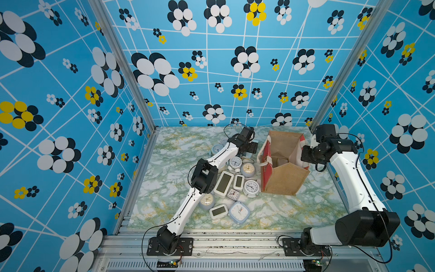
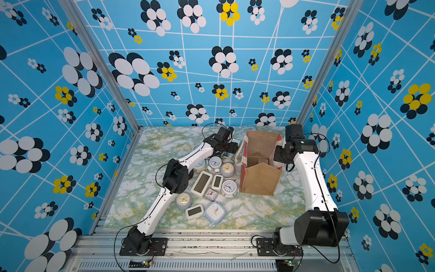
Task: Put the alarm clock into the canvas bag
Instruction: Pick up the alarm from the center of the board.
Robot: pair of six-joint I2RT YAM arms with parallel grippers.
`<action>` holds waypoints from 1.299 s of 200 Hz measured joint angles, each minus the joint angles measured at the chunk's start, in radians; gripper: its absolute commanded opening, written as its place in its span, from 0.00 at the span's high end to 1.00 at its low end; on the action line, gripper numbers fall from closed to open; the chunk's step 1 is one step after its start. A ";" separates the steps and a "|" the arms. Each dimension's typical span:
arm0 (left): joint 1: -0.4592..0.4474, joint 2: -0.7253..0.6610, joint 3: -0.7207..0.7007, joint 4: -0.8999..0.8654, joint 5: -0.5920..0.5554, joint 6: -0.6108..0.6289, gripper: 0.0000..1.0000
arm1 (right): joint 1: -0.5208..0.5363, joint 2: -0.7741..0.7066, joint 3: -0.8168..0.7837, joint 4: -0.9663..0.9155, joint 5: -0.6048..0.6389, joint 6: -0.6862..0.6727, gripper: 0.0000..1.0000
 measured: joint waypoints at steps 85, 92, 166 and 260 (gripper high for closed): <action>-0.014 0.003 0.013 -0.076 0.011 -0.057 0.28 | 0.000 0.000 0.000 0.000 -0.006 0.000 0.99; -0.012 0.003 0.013 -0.080 0.007 -0.063 0.28 | 0.000 0.000 0.000 0.000 -0.007 0.000 0.99; -0.028 -0.003 -0.002 -0.095 -0.084 -0.065 0.25 | 0.000 0.000 0.000 0.000 -0.021 0.000 0.98; -0.038 0.002 -0.015 -0.166 -0.108 -0.066 0.34 | 0.000 0.000 0.000 0.000 -0.025 0.000 0.98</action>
